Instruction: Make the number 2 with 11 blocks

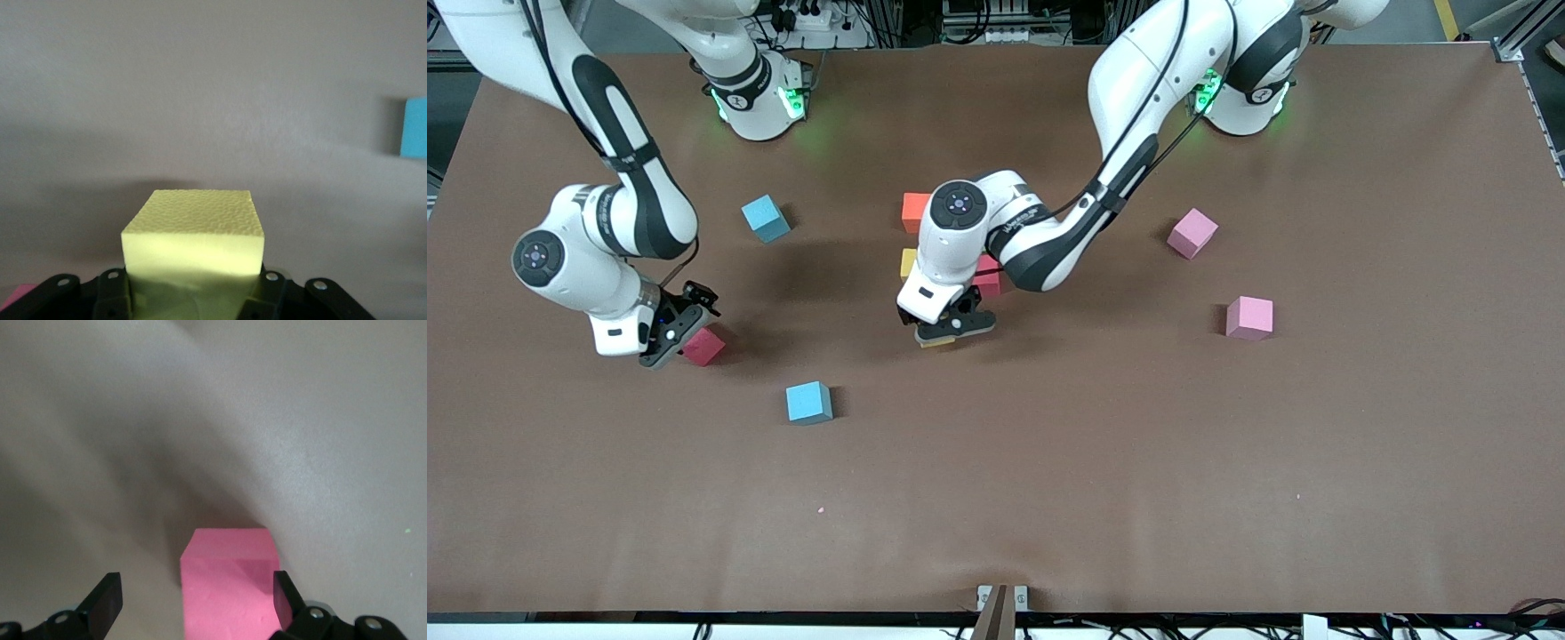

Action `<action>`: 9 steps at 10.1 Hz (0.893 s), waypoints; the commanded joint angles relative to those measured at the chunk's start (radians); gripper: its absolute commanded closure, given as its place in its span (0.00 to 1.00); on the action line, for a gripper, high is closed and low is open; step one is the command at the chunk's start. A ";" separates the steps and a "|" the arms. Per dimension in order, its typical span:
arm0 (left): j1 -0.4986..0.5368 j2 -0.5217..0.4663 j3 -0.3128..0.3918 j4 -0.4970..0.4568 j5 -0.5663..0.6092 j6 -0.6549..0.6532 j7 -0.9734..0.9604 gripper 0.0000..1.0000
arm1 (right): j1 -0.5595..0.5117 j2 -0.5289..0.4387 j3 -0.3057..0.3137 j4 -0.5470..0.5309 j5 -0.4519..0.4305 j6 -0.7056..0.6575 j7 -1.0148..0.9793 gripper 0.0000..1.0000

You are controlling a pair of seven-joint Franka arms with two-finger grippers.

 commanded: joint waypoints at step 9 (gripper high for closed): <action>-0.050 0.048 0.022 0.035 0.011 0.043 0.024 0.71 | -0.086 0.117 0.015 0.055 0.009 0.025 -0.133 0.02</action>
